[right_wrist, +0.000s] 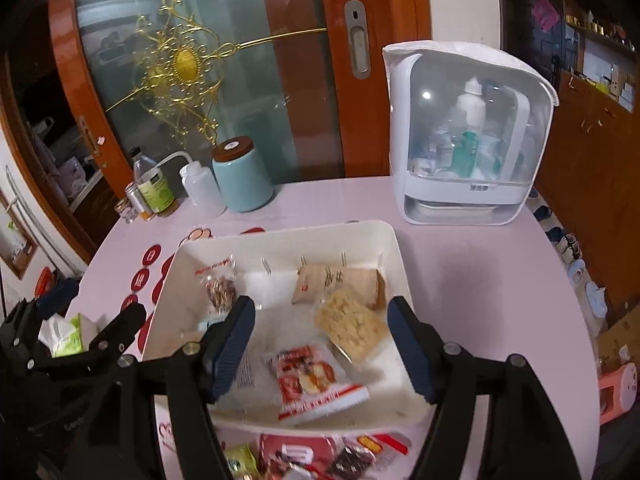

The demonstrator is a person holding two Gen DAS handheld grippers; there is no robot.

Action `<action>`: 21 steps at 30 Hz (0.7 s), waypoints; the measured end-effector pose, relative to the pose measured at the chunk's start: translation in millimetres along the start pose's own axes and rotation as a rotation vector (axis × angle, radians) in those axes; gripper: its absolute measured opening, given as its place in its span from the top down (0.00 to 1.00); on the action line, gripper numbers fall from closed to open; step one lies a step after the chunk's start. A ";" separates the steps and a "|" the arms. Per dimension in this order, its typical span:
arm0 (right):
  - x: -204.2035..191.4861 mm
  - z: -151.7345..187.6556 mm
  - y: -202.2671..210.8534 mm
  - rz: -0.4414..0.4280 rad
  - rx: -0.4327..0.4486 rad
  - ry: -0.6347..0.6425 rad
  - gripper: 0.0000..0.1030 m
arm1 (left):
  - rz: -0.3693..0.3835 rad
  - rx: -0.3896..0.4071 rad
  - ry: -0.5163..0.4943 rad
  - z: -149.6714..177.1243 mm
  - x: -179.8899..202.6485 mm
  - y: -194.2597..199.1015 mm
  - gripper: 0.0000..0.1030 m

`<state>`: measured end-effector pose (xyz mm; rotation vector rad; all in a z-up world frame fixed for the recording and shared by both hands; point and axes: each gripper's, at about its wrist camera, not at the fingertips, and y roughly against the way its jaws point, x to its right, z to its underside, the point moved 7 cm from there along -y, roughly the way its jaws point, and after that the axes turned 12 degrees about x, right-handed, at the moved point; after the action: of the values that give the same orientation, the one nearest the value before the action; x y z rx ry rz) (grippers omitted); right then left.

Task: Organize snacks
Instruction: 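Move both grippers back toward the remaining snacks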

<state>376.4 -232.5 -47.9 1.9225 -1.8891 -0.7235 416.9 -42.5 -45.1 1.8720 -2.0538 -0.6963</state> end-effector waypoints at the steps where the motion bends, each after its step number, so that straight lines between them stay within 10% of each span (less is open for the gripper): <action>1: 1.7 3.8 5.8 0.002 -0.006 0.005 0.33 | 0.004 0.000 -0.003 2.0 0.8 4.2 0.05; 21: 32.7 82.4 158.5 0.102 0.034 0.061 0.33 | 0.252 -0.014 -0.046 59.6 36.2 136.9 0.05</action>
<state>198.9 -264.4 -26.8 1.8316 -1.9584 -0.5992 265.5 -62.1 -28.5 1.5649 -2.2547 -0.6908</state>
